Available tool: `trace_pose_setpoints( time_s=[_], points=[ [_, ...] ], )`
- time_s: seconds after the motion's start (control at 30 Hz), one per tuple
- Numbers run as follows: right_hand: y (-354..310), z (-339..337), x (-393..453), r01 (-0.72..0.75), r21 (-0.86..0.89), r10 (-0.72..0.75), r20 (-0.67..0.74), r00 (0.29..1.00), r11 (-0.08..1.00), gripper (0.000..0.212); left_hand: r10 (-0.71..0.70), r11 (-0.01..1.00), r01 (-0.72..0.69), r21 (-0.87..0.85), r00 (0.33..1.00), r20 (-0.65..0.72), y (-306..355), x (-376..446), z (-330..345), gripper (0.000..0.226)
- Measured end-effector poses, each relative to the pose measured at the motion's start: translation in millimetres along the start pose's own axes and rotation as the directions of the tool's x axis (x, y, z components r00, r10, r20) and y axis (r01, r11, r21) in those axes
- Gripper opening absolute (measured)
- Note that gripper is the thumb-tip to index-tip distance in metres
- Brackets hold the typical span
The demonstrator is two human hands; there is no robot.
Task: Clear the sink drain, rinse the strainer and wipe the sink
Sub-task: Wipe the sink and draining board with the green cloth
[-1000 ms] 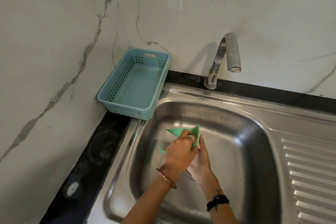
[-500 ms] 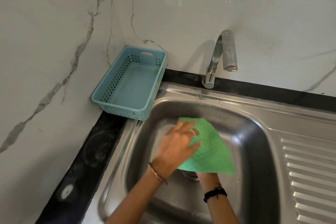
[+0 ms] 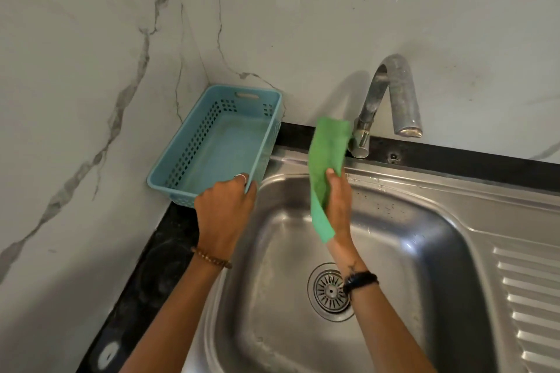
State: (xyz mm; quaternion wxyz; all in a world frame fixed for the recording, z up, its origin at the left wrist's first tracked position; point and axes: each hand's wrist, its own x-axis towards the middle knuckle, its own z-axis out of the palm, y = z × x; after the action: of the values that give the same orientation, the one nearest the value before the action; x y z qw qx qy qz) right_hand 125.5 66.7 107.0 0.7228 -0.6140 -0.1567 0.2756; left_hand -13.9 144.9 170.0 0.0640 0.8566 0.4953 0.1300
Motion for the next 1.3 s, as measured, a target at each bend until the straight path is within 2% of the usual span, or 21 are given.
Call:
trace_pose_setpoints(
  time_s=[0.03,0.07,0.1,0.13,0.17,0.2,0.23,0.33,0.5,0.53,0.63,0.77,0.87,1.1,1.2,1.3],
  points=[
    [3,10,7,0.104,-0.187,-0.094,0.064,0.994,0.977,0.043,0.011,1.0,-0.011,-0.011,0.999,-0.043,0,2,0,0.03],
    [8,19,13,0.217,-0.435,-0.166,0.151,0.974,0.874,0.048,0.011,1.0,-0.012,-0.018,0.998,-0.058,1,3,-3,0.029],
    [17,24,22,0.305,-0.65,-0.188,0.245,0.951,0.696,0.049,0.008,1.0,-0.01,-0.026,0.997,-0.074,1,5,-6,0.028],
    [29,29,28,0.357,-0.796,-0.156,0.323,0.933,0.489,0.05,0.02,1.0,-0.021,-0.006,0.995,-0.095,2,6,-7,0.027],
    [41,35,33,0.367,-0.864,-0.107,0.352,0.93,0.344,0.052,0.031,0.999,-0.029,0.021,0.994,-0.109,1,7,-7,0.027],
    [50,44,35,0.385,-0.886,-0.075,0.378,0.923,0.258,0.053,0.04,0.998,-0.036,0.043,0.993,-0.108,1,6,-7,0.027],
    [57,55,35,0.418,-0.882,-0.066,0.414,0.908,0.219,0.054,0.054,0.997,-0.048,0.054,0.993,-0.11,1,6,-6,0.028],
    [68,84,23,0.555,-0.802,-0.061,0.556,0.829,0.223,0.056,0.06,0.997,-0.053,0.053,0.989,-0.139,0,6,-2,0.029],
    [83,80,-9,0.618,-0.72,-0.115,0.618,0.778,0.315,0.053,0.052,0.998,-0.053,-0.013,0.994,-0.093,-2,4,2,0.025],
    [85,76,-12,0.648,-0.698,-0.121,0.646,0.753,0.306,0.054,0.055,0.998,-0.057,-0.018,0.994,-0.096,-3,3,3,0.024],
    [80,73,-7,0.692,-0.701,-0.101,0.686,0.72,0.173,0.06,0.068,0.997,-0.071,-0.017,0.991,-0.113,-4,1,7,0.023],
    [66,64,22,0.556,-0.83,-0.048,0.554,0.831,0.053,0.053,0.086,0.996,-0.086,0.009,0.988,-0.13,-2,-1,8,0.018],
    [63,31,33,0.502,-0.864,-0.057,0.504,0.862,-0.038,0.054,0.057,0.998,-0.057,0.004,0.989,-0.135,-1,-5,11,0.028],
    [42,-77,26,0.27,-0.961,-0.082,0.275,0.958,-0.063,0.059,0.114,0.993,-0.114,0.015,0.961,-0.252,10,-9,23,0.053],
    [26,-121,22,0.115,-0.992,-0.073,0.118,0.99,-0.043,0.056,0.302,0.953,-0.285,0.1,0.898,-0.32,18,-7,28,0.073],
    [16,-131,22,0.089,-0.996,-0.047,0.088,0.995,0.026,0.053,0.493,0.866,-0.499,0.027,0.845,-0.206,41,-8,46,0.078]
  ],
)
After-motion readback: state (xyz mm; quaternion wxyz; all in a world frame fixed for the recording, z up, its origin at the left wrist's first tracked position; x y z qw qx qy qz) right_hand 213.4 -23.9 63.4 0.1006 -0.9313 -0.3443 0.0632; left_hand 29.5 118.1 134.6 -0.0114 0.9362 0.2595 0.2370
